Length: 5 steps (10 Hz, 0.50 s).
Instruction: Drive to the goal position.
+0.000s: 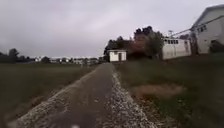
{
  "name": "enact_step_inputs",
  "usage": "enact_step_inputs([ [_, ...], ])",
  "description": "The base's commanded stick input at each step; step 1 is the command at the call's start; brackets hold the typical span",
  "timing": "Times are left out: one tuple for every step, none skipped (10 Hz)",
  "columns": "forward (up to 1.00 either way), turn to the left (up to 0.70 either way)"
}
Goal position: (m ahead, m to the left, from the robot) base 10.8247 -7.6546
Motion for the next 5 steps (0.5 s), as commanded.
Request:
enact_step_inputs([
  [0.7, 0.0],
  [0.7, 0.0],
  [0.7, 0.0],
  [0.7, 0.0],
  [0.7, 0.0],
])
